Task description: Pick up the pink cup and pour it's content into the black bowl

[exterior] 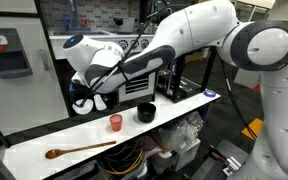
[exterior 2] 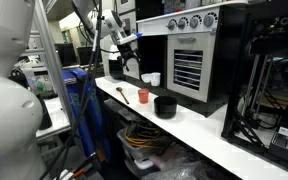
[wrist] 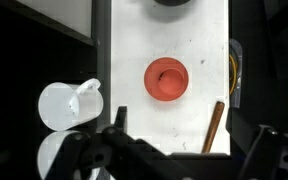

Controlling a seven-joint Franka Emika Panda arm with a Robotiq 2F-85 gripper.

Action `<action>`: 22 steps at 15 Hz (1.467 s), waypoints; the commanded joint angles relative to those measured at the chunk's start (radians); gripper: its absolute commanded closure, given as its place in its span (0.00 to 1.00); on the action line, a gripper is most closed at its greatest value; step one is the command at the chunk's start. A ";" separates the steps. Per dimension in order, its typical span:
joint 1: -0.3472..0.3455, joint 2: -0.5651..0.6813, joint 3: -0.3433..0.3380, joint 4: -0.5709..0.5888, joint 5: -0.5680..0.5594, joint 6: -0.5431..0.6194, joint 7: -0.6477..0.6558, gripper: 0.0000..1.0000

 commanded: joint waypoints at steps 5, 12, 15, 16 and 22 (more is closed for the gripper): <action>-0.078 -0.228 -0.065 -0.217 0.167 0.234 0.228 0.00; -0.115 -0.432 -0.132 -0.474 0.177 0.474 0.505 0.00; -0.127 -0.510 -0.144 -0.564 0.184 0.510 0.574 0.00; -0.133 -0.535 -0.147 -0.592 0.192 0.513 0.593 0.00; -0.137 -0.653 -0.172 -0.681 0.420 0.425 0.448 0.00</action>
